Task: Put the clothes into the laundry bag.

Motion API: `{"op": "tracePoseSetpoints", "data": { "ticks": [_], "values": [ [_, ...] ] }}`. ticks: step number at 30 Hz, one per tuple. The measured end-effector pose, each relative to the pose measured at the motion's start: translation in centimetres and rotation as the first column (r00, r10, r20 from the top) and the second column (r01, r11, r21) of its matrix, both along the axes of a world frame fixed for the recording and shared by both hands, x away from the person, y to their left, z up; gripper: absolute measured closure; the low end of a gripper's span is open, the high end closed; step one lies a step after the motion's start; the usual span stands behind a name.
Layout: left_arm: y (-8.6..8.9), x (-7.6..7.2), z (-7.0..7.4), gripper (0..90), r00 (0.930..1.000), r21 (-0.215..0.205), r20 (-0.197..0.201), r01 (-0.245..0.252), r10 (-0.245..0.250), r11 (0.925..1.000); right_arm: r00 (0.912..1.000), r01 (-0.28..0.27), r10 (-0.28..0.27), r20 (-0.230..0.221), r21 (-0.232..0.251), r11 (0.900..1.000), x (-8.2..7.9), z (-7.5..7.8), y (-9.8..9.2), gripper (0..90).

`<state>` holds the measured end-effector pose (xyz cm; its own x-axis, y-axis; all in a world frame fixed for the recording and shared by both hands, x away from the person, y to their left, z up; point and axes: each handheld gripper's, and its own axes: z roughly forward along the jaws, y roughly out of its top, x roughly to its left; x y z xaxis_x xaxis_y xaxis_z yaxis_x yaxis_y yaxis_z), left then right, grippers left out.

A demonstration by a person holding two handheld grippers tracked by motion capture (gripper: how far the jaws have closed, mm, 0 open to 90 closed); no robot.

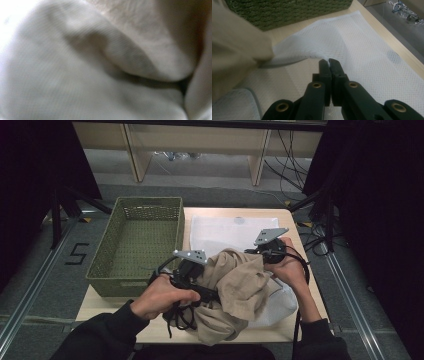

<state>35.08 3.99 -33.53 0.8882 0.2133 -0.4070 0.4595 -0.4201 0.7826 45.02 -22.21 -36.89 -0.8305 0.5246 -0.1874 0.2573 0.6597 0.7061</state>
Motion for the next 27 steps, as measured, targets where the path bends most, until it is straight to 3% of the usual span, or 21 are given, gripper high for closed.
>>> {"op": "tracePoseSetpoints", "data": {
  "ticks": [1,5,7,9,11,13,16,17,19,21,24,25,27],
  "values": [
    [-0.3,0.2,-0.4,70.2,0.9999,0.006,-0.002,-0.011,0.011,0.9999,0.9999,-0.014,0.014,0.009,0.007,1.000,0.2,0.1,-0.1,90.0],
    [-1.8,0.9,-2.9,70.1,0.9993,0.095,-0.013,-0.034,0.035,0.9949,1.0000,0.001,-0.001,-0.002,0.023,1.000,0.1,0.1,-0.4,90.0],
    [-2.8,1.3,-4.5,70.1,0.9992,0.162,0.006,-0.041,0.041,0.9859,1.0000,-0.005,0.005,0.006,0.026,1.000,0.2,0.2,-0.4,90.0],
    [-4.0,1.7,-6.2,70.0,0.9994,0.193,-0.028,-0.016,0.022,0.9811,0.9999,-0.006,0.006,0.013,0.020,1.000,0.0,0.4,-0.4,90.0],
    [-5.3,1.9,-7.6,69.8,0.9998,0.242,0.002,-0.018,0.018,0.9701,0.9997,-0.009,0.008,0.021,0.021,1.000,-0.1,0.6,-0.4,90.0],
    [-6.2,2.4,-8.6,69.4,0.9999,0.260,-0.002,-0.014,0.016,0.9655,0.9998,-0.005,0.004,0.017,0.026,1.000,-0.3,0.7,-0.3,90.0],
    [-7.0,3.7,-9.6,69.0,0.9985,0.302,0.002,-0.052,0.054,0.9520,1.0000,-0.002,0.002,0.008,0.023,1.000,-0.6,1.1,-0.5,90.0],
    [-7.1,4.2,-9.7,69.0,0.9976,0.318,-0.002,-0.065,0.069,0.9460,1.0000,-0.002,0.002,0.008,0.023,1.000,-0.6,1.1,-0.5,90.0],
    [-6.9,5.1,-9.4,68.8,0.9948,0.314,-0.001,-0.096,0.101,0.9447,0.9995,-0.020,0.020,0.024,0.020,1.000,-0.8,1.2,-0.6,90.0],
    [-6.5,5.7,-8.9,68.7,0.9908,0.324,0.010,-0.131,0.135,0.9370,0.9993,-0.028,0.027,0.024,0.028,0.999,-1.0,1.5,-0.6,90.0],
    [-5.8,6.2,-8.2,68.4,0.9851,0.368,-0.006,-0.158,0.172,0.9166,0.9991,-0.030,0.029,0.032,0.032,0.999,-1.3,1.8,-0.7,90.0],
    [-5.5,6.5,-7.7,68.2,0.9871,0.395,0.007,-0.150,0.160,0.9064,0.9994,-0.026,0.025,0.025,0.036,0.999,-1.5,1.9,-0.5,90.0],
    [-5.2,7.0,-6.9,68.1,0.9841,0.402,0.043,-0.175,0.173,0.8989,0.9989,-0.036,0.035,0.031,0.034,0.999,-1.6,2.0,-0.4,90.0]
  ]
}}
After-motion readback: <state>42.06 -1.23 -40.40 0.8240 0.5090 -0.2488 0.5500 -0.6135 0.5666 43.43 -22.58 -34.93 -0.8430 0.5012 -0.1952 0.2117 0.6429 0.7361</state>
